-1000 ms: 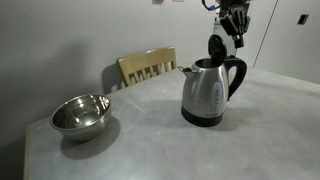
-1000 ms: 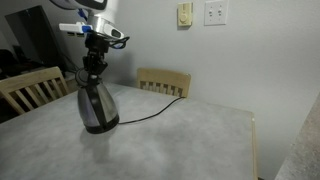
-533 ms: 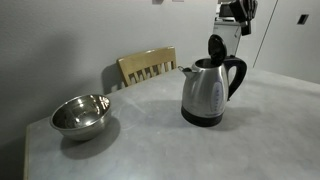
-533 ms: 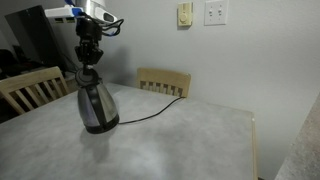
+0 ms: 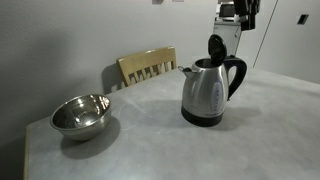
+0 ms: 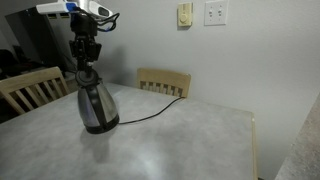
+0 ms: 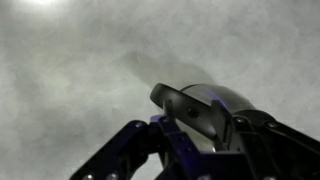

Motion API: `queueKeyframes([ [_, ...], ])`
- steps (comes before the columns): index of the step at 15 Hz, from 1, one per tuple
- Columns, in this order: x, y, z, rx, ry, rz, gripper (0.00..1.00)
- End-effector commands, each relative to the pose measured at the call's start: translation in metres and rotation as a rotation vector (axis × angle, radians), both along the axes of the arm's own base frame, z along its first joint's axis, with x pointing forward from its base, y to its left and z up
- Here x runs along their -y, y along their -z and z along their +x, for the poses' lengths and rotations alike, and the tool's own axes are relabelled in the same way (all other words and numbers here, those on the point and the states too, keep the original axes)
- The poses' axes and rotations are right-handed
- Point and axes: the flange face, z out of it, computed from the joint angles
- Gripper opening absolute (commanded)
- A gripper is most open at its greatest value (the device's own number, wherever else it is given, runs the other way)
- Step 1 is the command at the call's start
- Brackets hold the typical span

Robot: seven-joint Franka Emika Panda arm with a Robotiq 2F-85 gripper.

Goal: Press the button on the handle of the kettle

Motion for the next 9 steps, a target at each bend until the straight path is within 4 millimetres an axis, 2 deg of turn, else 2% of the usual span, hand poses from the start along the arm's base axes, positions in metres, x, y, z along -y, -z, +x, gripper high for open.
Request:
queueKeyframes([
  [1,0.0009,-0.0024,-0.0101,0.036,0.001,0.028,0.74],
  [4,0.0009,-0.0025,-0.0106,0.050,0.016,0.041,0.95],
  [5,0.0006,-0.0023,-0.0108,0.054,0.018,0.046,1.00],
  [9,-0.0007,-0.0015,-0.0100,0.070,0.025,0.059,1.00],
])
